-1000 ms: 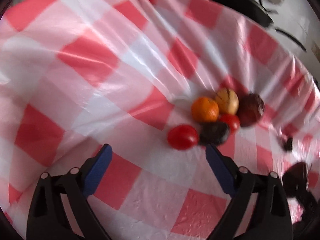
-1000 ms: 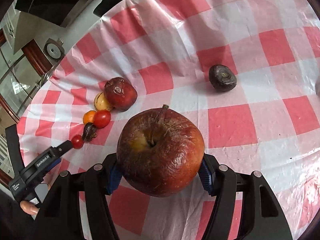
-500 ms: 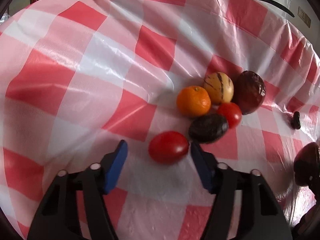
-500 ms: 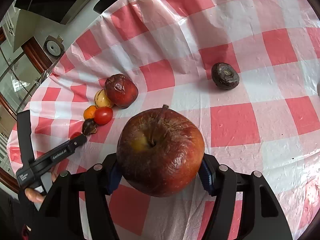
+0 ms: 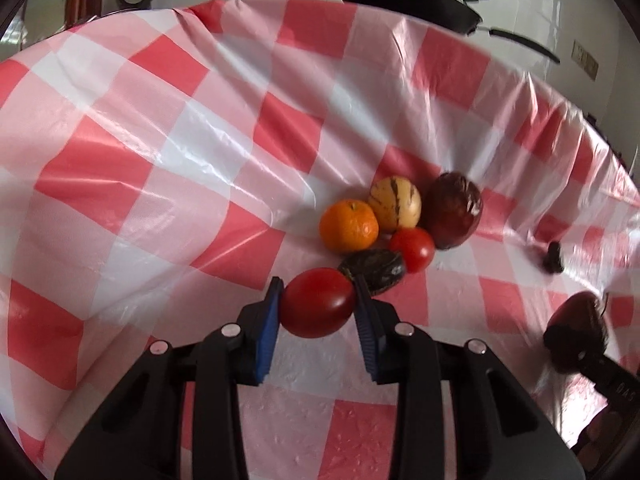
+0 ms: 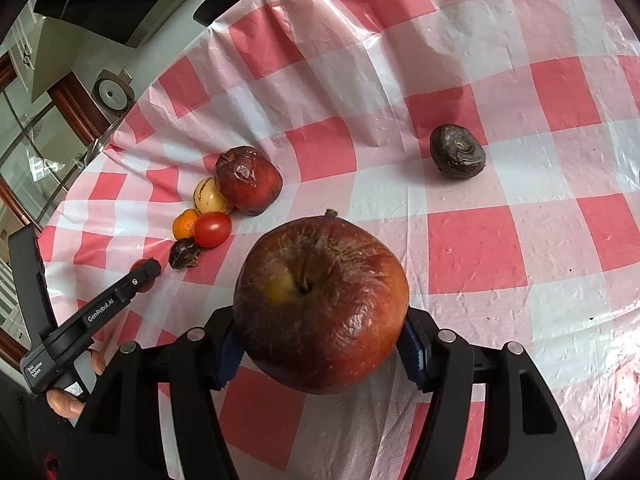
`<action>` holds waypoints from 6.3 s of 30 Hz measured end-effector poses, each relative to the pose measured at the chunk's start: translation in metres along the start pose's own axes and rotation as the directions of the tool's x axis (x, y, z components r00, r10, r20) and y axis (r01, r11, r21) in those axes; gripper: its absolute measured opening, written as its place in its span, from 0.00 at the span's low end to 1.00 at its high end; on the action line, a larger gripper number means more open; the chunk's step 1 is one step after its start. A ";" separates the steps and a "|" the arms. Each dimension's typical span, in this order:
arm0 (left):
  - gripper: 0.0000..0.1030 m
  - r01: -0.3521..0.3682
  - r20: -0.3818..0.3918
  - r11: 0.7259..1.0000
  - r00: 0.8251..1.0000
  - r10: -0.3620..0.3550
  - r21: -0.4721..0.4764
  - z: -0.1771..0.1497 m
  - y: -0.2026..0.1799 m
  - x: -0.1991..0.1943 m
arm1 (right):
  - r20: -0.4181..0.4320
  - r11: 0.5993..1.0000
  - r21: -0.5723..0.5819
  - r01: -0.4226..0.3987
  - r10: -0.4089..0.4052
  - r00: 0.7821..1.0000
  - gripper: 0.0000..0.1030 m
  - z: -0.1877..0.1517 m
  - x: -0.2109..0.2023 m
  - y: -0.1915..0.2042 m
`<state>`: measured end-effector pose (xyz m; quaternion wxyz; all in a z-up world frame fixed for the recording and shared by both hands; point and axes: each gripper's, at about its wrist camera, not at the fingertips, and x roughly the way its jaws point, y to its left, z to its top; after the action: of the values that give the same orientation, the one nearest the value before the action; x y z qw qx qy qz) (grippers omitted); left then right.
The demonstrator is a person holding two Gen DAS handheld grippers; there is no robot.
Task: Organize fruits
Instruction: 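Grasp the red tomato with the left gripper while the right holds the apple, then carry the apple and tomato in both grippers over the white box, then open the right gripper to drop the apple while the left drops the tomato, then move both open grippers back toward the fruits on the checked cloth, then grasp the dark round fruit lying apart on the cloth with the right gripper, then grasp the dark oval plum with the left gripper while the right holds its dark fruit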
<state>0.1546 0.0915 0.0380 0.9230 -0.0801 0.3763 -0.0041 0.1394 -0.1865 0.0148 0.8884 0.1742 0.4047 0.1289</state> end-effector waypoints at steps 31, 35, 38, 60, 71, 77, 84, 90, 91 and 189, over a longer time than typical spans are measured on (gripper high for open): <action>0.34 -0.106 0.063 0.994 0.992 0.108 -0.041 -0.156 0.048 -0.201 | -0.061 0.983 -0.175 -0.056 0.046 0.997 0.61 -0.123 -0.109 0.100; 0.34 -0.130 0.057 0.990 0.989 0.133 -0.049 -0.177 0.071 -0.223 | -0.080 0.969 -0.236 -0.078 0.061 0.995 0.61 -0.153 -0.124 0.127; 0.35 -0.146 0.063 0.987 0.987 0.150 -0.061 -0.188 0.086 -0.239 | -0.098 0.954 -0.281 -0.103 0.078 0.992 0.61 -0.170 -0.130 0.148; 0.35 -0.304 0.069 0.934 0.944 0.321 -0.188 -0.267 0.197 -0.326 | -0.287 0.688 -0.650 -0.323 0.172 0.943 0.61 -0.300 -0.155 0.297; 0.35 -0.367 -0.007 0.869 0.922 0.387 -0.333 -0.320 0.278 -0.344 | -0.470 0.429 -0.762 -0.485 0.150 0.870 0.61 -0.396 -0.151 0.358; 0.35 -0.408 -0.189 0.848 0.912 0.364 -0.338 -0.353 0.320 -0.304 | -0.563 0.296 -0.787 -0.541 0.016 0.826 0.61 -0.458 -0.110 0.379; 0.35 -0.438 -0.324 0.858 0.880 0.347 -0.270 -0.373 0.341 -0.250 | -0.607 0.176 -0.794 -0.582 -0.173 0.775 0.61 -0.532 -0.063 0.384; 0.35 -0.471 -0.388 0.860 0.843 0.373 -0.195 -0.386 0.353 -0.222 | -0.602 0.095 -0.796 -0.598 -0.237 0.763 0.61 -0.558 -0.052 0.386; 0.35 -0.468 -0.397 0.864 0.840 0.369 -0.187 -0.389 0.355 -0.218 | -0.600 0.079 -0.796 -0.600 -0.235 0.765 0.61 -0.561 -0.052 0.387; 0.98 0.055 0.100 0.973 0.994 -0.033 -0.224 -0.034 -0.011 -0.038 | 0.111 0.994 -0.010 0.105 -0.103 0.988 0.40 0.026 -0.018 -0.029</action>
<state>0.1041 0.0783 0.0416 0.9246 -0.1932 0.3277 0.0220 0.1500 -0.2247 0.0312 0.9163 0.1526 0.3624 0.0758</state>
